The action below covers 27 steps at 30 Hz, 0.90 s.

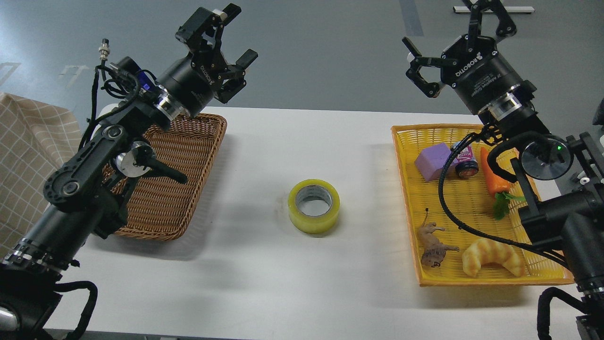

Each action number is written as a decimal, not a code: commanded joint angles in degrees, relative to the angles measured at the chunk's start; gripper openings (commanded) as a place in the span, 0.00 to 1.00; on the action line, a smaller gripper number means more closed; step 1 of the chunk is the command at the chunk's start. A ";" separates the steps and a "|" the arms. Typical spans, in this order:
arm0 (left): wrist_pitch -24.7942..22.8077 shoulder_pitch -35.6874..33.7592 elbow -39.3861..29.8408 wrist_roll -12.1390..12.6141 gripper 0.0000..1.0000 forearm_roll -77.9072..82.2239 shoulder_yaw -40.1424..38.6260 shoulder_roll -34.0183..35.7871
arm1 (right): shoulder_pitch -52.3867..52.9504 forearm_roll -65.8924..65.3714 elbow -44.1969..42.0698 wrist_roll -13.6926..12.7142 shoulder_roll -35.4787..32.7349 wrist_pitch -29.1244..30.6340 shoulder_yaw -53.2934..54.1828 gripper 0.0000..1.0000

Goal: Place and transfer tape with both arms
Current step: 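Reach the left gripper toward the tape roll on the table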

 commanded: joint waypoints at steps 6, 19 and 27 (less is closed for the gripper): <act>6.71 0.18 -4.09 0.04 0.98 21.34 7.29 1.78 | -4.90 0.02 2.56 0.25 -1.68 -0.01 1.30 1.00; 17.19 -1.93 -4.27 -2.95 0.98 57.93 21.54 2.57 | -11.75 0.02 2.65 0.25 -1.69 -0.01 6.14 1.00; 17.02 -5.89 -4.79 -4.18 0.98 61.20 32.86 7.57 | -13.86 -0.07 2.04 0.34 -1.69 -0.01 6.84 1.00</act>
